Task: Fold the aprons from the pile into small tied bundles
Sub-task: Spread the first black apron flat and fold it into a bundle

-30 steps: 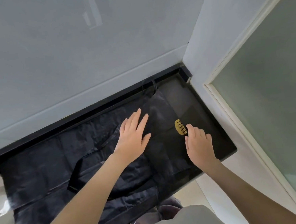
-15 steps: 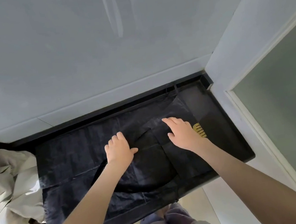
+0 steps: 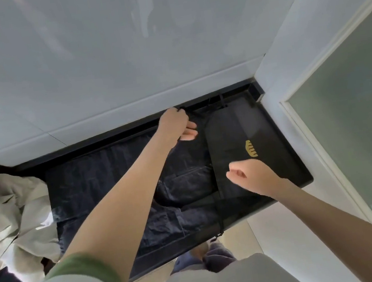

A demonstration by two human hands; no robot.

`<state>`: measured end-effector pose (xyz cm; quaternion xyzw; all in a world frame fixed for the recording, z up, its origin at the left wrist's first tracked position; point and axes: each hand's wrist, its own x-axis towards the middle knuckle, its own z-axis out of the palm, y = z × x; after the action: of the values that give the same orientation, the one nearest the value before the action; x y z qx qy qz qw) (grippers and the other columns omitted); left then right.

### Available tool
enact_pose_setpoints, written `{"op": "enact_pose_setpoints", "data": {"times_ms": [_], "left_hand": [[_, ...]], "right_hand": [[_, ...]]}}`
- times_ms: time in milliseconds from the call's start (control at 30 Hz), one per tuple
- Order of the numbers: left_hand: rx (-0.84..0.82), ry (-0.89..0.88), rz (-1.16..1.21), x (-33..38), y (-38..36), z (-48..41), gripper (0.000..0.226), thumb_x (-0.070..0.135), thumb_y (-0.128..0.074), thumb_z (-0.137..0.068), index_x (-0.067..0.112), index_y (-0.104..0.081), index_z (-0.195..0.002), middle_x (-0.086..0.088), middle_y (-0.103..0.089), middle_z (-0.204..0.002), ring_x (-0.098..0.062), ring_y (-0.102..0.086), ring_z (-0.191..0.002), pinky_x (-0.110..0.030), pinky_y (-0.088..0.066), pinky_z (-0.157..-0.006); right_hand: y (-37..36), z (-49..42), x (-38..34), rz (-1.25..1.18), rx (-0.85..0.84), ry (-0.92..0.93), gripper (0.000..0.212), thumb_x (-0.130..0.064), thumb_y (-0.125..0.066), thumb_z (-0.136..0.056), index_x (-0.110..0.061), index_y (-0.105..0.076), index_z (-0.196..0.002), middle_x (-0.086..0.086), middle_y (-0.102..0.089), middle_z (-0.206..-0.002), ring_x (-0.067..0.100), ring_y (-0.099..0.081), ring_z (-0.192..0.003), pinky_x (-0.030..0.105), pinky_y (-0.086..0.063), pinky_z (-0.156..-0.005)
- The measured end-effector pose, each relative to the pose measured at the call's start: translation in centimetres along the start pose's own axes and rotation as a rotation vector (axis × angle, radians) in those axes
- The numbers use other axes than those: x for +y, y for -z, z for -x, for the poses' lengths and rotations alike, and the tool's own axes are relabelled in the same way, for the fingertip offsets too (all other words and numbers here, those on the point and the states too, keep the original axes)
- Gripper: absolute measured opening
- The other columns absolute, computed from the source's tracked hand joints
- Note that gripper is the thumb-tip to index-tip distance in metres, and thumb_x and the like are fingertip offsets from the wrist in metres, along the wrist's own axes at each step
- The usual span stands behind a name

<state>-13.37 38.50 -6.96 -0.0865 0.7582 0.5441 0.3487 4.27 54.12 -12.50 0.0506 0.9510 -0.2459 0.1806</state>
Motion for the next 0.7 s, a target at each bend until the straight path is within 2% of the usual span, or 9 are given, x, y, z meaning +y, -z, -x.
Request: {"op": "enact_pose_setpoints", "data": {"times_ms": [67,133,200,300,367,467,567,633,700], "left_hand": [[0.187,-0.100,-0.293,-1.4,0.7,-1.1,0.026,0.012,-0.038,-0.099,-0.002,-0.044,-0.120,-0.022,-0.061,-0.112,-0.030,-0.064,-0.090,-0.037,-0.052,-0.072],[0.267,-0.123,-0.565,-3.8,1.2,-1.0,0.042,0.014,-0.045,-0.095,0.003,-0.033,-0.134,-0.020,-0.049,-0.129,-0.036,-0.051,-0.115,-0.043,-0.046,-0.091],[0.225,-0.177,-0.708,-6.3,1.2,-0.3,0.054,0.021,-0.053,-0.092,0.013,-0.030,-0.141,-0.016,-0.037,-0.139,-0.036,-0.039,-0.125,-0.047,-0.039,-0.100],[-0.020,-0.379,-0.946,-10.4,1.4,1.1,0.047,0.038,-0.060,-0.090,0.024,-0.047,-0.133,-0.007,-0.029,-0.147,-0.030,-0.026,-0.136,-0.046,-0.026,-0.109],[-0.163,-0.474,-1.057,-12.7,2.2,1.8,0.032,0.041,-0.058,-0.091,0.025,-0.058,-0.120,-0.001,-0.038,-0.140,-0.025,-0.028,-0.133,-0.043,-0.023,-0.111],[-0.222,-0.494,-1.006,-14.7,2.9,3.5,0.016,0.034,-0.055,-0.094,0.021,-0.063,-0.090,0.001,-0.053,-0.103,-0.020,-0.048,-0.105,-0.036,-0.040,-0.098],[-0.363,-0.239,-0.730,-14.5,3.0,4.8,0.026,0.028,-0.054,-0.094,0.019,-0.064,-0.071,0.002,-0.064,-0.077,-0.018,-0.060,-0.075,-0.027,-0.049,-0.076],[-0.532,-0.064,-0.530,-14.5,3.0,5.5,0.022,0.019,-0.053,-0.092,0.019,-0.070,-0.079,0.000,-0.070,-0.077,-0.015,-0.062,-0.069,-0.023,-0.049,-0.068],[-0.591,-0.023,-0.490,-14.8,3.0,5.9,0.018,0.011,-0.055,-0.090,0.020,-0.067,-0.100,-0.002,-0.072,-0.086,-0.012,-0.063,-0.070,-0.020,-0.049,-0.065]], "right_hand": [[-0.8,1.6,-0.9,0.097,-0.148,0.025,0.036,-0.036,-0.048,-0.097,-0.006,-0.055,-0.079,0.008,-0.057,-0.070,0.019,-0.058,-0.069,0.035,-0.048,-0.072],[-2.4,2.8,-2.0,0.228,-0.271,0.006,0.042,-0.047,-0.042,-0.097,-0.009,-0.057,-0.087,0.004,-0.058,-0.075,0.017,-0.059,-0.074,0.032,-0.049,-0.074],[-4.3,3.1,-2.8,0.326,-0.314,-0.022,0.047,-0.056,-0.039,-0.096,-0.012,-0.056,-0.095,-0.002,-0.053,-0.075,0.017,-0.058,-0.077,0.029,-0.045,-0.069],[-6.4,3.1,-3.8,0.312,-0.255,-0.101,0.041,-0.047,-0.041,-0.098,-0.011,-0.050,-0.117,0.003,-0.060,-0.104,0.023,-0.061,-0.098,0.032,-0.046,-0.077],[-7.1,2.8,-4.3,0.218,-0.217,-0.166,0.030,-0.033,-0.043,-0.100,-0.010,-0.049,-0.118,0.007,-0.060,-0.112,0.025,-0.061,-0.104,0.033,-0.048,-0.083],[-7.4,2.6,-5.3,0.116,-0.213,-0.263,0.017,-0.021,-0.045,-0.099,-0.011,-0.051,-0.112,0.004,-0.058,-0.099,0.021,-0.061,-0.096,0.026,-0.046,-0.077],[-7.5,2.2,-5.8,-0.093,-0.193,-0.387,0.006,-0.020,-0.049,-0.097,-0.014,-0.049,-0.100,-0.001,-0.054,-0.086,0.014,-0.058,-0.085,0.024,-0.046,-0.071],[-7.4,2.0,-6.5,-0.307,-0.186,-0.428,0.004,-0.018,-0.051,-0.095,-0.014,-0.050,-0.097,0.000,-0.058,-0.082,0.013,-0.060,-0.079,0.029,-0.053,-0.074],[-7.0,2.0,-7.6,-0.498,-0.224,-0.397,0.006,-0.014,-0.051,-0.096,-0.014,-0.053,-0.102,0.000,-0.065,-0.078,0.010,-0.063,-0.069,0.026,-0.054,-0.073]]}}
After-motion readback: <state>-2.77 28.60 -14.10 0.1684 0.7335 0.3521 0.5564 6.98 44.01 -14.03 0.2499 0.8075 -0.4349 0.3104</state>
